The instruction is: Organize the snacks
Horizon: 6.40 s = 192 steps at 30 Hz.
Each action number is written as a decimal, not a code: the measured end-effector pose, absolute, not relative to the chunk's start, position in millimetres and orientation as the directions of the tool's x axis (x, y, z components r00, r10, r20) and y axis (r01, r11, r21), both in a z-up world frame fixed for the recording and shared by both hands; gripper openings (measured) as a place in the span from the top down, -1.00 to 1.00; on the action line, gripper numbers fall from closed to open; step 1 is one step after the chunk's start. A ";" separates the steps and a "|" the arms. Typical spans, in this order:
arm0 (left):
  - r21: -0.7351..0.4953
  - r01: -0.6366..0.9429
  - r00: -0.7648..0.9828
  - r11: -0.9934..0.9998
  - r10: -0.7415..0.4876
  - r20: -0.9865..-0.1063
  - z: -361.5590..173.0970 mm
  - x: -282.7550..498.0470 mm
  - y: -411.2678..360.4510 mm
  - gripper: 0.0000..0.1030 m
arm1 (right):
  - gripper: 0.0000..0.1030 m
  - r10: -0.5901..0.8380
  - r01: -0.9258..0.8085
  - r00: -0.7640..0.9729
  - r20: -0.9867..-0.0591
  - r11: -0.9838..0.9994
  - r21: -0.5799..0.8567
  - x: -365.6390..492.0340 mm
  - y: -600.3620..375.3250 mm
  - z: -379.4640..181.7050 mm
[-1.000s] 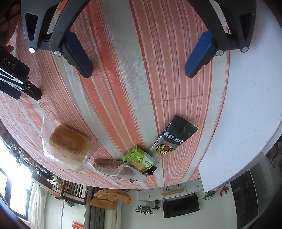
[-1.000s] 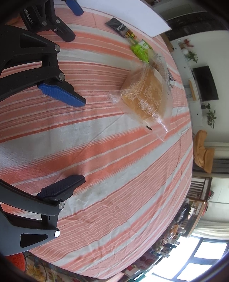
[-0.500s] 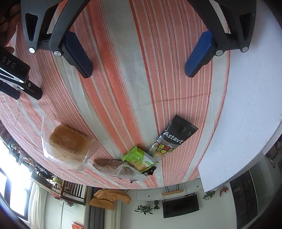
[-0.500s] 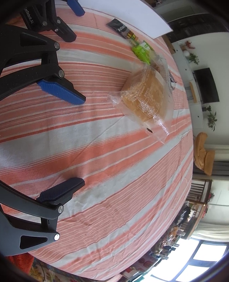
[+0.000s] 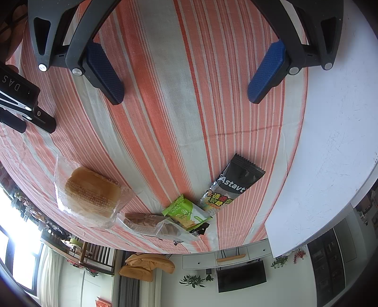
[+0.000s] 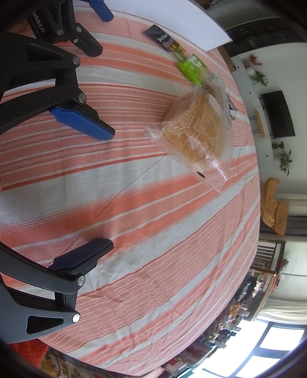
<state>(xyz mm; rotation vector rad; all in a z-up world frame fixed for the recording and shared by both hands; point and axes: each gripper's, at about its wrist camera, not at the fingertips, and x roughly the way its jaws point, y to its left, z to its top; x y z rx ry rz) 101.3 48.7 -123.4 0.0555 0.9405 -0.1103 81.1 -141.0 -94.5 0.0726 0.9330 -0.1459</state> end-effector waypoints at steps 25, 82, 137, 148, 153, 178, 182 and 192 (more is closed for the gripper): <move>0.000 0.117 0.584 0.993 -0.069 -0.809 -122.9 101.3 47.9 -1.00 | -0.76 -0.097 0.157 0.592 -0.800 0.988 -0.003 79.5 -142.7 -96.9; -0.008 -0.110 0.529 0.994 0.052 -0.847 -106.2 163.5 78.6 0.24 | -0.79 -0.095 0.161 0.595 -0.798 0.987 0.003 77.8 -142.5 -93.9; 0.010 -0.114 0.596 0.993 0.076 -0.799 -118.2 160.2 86.8 -0.72 | -0.78 0.266 -0.045 0.729 -0.630 0.938 0.344 92.5 -145.9 -22.0; 0.003 -0.118 0.595 0.993 0.073 -0.800 -121.2 161.7 84.3 -0.74 | -0.30 0.398 -0.327 0.267 -0.878 0.894 0.305 248.4 -24.4 -63.1; 0.003 -0.118 0.595 0.993 0.073 -0.800 -121.3 161.7 84.4 -0.74 | -0.09 0.349 -0.388 0.252 -0.903 0.891 0.236 260.4 -5.8 -74.0; 0.005 -0.117 0.595 0.993 0.074 -0.800 -120.5 159.8 82.9 -0.74 | -0.06 0.101 -0.087 0.592 -0.800 0.994 0.061 123.8 -132.2 -91.0; 0.005 -0.117 0.595 0.993 0.074 -0.801 -120.5 159.9 82.7 -0.74 | -0.36 0.065 -0.100 0.626 -0.777 0.995 0.003 117.1 -121.5 -93.2; 0.005 -0.116 0.595 0.993 0.074 -0.801 -120.3 159.7 82.4 -0.75 | -0.58 0.064 -0.101 0.624 -0.779 0.995 0.001 111.6 -123.9 -95.3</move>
